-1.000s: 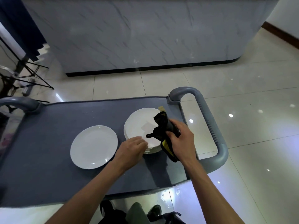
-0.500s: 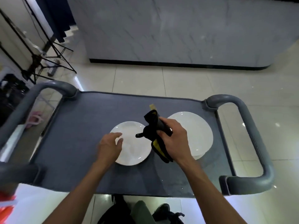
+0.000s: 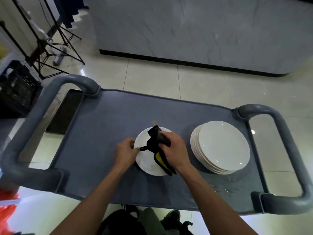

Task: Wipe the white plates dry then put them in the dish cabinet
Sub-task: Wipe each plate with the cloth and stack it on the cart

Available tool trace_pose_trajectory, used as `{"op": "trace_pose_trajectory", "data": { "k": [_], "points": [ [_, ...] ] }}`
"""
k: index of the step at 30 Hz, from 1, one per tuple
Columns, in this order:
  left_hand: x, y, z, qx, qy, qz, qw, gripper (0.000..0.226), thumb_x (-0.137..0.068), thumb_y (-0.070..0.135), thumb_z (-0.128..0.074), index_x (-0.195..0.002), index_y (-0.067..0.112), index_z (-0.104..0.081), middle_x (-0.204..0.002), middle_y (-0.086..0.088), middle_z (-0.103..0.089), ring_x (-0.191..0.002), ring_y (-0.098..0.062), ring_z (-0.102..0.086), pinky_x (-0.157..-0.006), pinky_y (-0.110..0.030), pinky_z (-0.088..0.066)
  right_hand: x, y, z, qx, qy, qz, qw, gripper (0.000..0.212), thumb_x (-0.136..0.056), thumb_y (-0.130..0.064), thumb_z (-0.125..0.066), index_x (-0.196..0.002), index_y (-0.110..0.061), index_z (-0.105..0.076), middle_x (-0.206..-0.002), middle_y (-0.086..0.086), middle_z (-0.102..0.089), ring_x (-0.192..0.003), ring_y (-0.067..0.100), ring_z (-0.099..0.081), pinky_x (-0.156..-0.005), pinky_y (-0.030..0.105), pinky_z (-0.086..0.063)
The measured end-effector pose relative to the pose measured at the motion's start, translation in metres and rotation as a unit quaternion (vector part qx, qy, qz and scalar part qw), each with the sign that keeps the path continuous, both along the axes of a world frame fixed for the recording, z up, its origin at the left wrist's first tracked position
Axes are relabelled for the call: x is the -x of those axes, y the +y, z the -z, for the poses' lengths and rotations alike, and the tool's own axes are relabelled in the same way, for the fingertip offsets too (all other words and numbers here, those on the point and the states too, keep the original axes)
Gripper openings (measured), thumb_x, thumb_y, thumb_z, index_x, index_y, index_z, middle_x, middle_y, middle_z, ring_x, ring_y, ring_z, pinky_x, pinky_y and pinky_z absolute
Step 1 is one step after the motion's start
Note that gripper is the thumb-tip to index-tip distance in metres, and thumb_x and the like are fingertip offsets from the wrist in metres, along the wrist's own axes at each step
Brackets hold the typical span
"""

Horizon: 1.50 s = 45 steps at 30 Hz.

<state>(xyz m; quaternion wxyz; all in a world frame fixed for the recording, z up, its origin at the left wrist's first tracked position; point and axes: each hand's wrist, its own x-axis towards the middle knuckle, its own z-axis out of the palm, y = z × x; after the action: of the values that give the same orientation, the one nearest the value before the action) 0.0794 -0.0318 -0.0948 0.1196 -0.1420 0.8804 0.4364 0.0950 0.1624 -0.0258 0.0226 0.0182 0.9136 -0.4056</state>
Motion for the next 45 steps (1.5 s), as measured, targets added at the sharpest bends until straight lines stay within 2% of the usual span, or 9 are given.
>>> {"op": "trace_pose_trajectory", "data": {
  "k": [7,13,21,24,26,28,32,38,45],
  "points": [
    [0.002,0.001,0.004,0.026,0.012,0.005,1.0,0.011,-0.078,0.026,-0.073,-0.084,0.026,-0.064,-0.087,0.008,-0.065,-0.08,-0.017,-0.063,-0.073,-0.036,-0.054,0.006,-0.01,0.012,-0.033,0.008,0.02,0.999,0.026,-0.081,-0.012,-0.063,-0.1,-0.028,-0.069,-0.098,-0.012,-0.07,-0.094,0.01,-0.059,-0.084,0.033,-0.05],
    [0.003,0.001,0.008,0.041,0.029,0.009,0.999,0.008,-0.08,0.024,-0.073,-0.086,0.025,-0.069,-0.089,0.007,-0.061,-0.081,-0.018,-0.06,-0.072,-0.034,-0.05,-0.004,-0.009,0.028,-0.101,-0.059,-0.009,0.993,0.048,-0.089,-0.026,-0.067,-0.137,-0.023,-0.058,-0.134,-0.005,-0.062,-0.124,0.023,-0.053,-0.106,0.042,-0.04],
    [0.014,0.003,-0.002,-0.05,-0.006,-0.021,0.998,0.016,-0.079,0.018,-0.073,-0.087,0.028,-0.063,-0.082,0.015,-0.066,-0.073,0.002,-0.06,-0.063,-0.023,-0.047,-0.02,-0.003,0.037,-0.152,-0.092,-0.003,0.984,0.07,-0.088,-0.046,-0.066,-0.15,-0.033,-0.038,-0.152,-0.009,-0.045,-0.134,0.022,-0.042,-0.111,0.043,-0.034],
    [0.018,0.003,-0.005,-0.08,-0.023,-0.014,0.996,0.016,-0.082,0.015,-0.069,-0.092,0.025,-0.061,-0.088,0.011,-0.067,-0.08,-0.004,-0.063,-0.068,-0.023,-0.049,-0.019,-0.004,0.038,-0.139,-0.069,0.011,0.988,0.067,-0.089,-0.043,-0.066,-0.15,-0.033,-0.04,-0.149,-0.008,-0.048,-0.132,0.022,-0.045,-0.11,0.041,-0.035],
    [0.017,0.005,-0.007,-0.117,-0.047,-0.001,0.992,0.017,-0.088,0.013,-0.063,-0.093,0.027,-0.053,-0.094,0.007,-0.067,-0.084,-0.008,-0.064,-0.061,-0.018,-0.043,-0.019,-0.006,0.038,-0.132,-0.052,0.02,0.99,0.065,-0.09,-0.042,-0.066,-0.149,-0.031,-0.041,-0.146,-0.007,-0.051,-0.13,0.021,-0.046,-0.109,0.04,-0.036],
    [0.016,0.008,-0.009,-0.181,-0.081,-0.007,0.98,0.018,-0.091,0.009,-0.058,-0.096,0.024,-0.048,-0.101,-0.005,-0.067,-0.085,-0.018,-0.066,-0.06,-0.026,-0.047,-0.018,-0.007,0.038,-0.124,-0.042,0.033,0.991,0.063,-0.091,-0.043,-0.066,-0.148,-0.03,-0.043,-0.143,-0.006,-0.053,-0.128,0.021,-0.046,-0.107,0.04,-0.038],
    [0.018,0.005,-0.02,-0.3,-0.153,-0.032,0.941,0.031,-0.091,-0.003,-0.053,-0.116,0.015,-0.052,-0.108,-0.019,-0.064,-0.072,-0.027,-0.066,-0.043,-0.03,-0.049,-0.018,-0.008,0.037,-0.1,-0.025,0.048,0.994,0.056,-0.092,-0.039,-0.067,-0.144,-0.029,-0.049,-0.134,-0.002,-0.057,-0.123,0.021,-0.048,-0.105,0.038,-0.04],
    [0.014,-0.005,-0.032,-0.396,-0.155,0.049,0.904,0.057,-0.078,-0.015,-0.048,-0.109,0.025,-0.075,-0.096,-0.019,-0.073,-0.076,-0.035,-0.072,-0.058,-0.043,-0.057,-0.019,-0.015,0.033,-0.066,0.036,0.02,0.997,0.046,-0.091,-0.017,-0.068,-0.135,-0.027,-0.062,-0.113,-0.002,-0.061,-0.104,0.018,-0.051,-0.094,0.039,-0.047],
    [0.021,-0.008,-0.058,-0.421,-0.129,0.102,0.892,0.061,-0.078,-0.014,-0.048,-0.115,0.027,-0.074,-0.106,-0.015,-0.074,-0.09,-0.037,-0.072,-0.063,-0.044,-0.058,-0.004,-0.016,0.011,-0.087,0.141,-0.006,0.986,0.045,-0.089,-0.005,-0.07,-0.131,-0.021,-0.066,-0.121,0.002,-0.064,-0.109,0.023,-0.056,-0.093,0.043,-0.048]
  ]
}}
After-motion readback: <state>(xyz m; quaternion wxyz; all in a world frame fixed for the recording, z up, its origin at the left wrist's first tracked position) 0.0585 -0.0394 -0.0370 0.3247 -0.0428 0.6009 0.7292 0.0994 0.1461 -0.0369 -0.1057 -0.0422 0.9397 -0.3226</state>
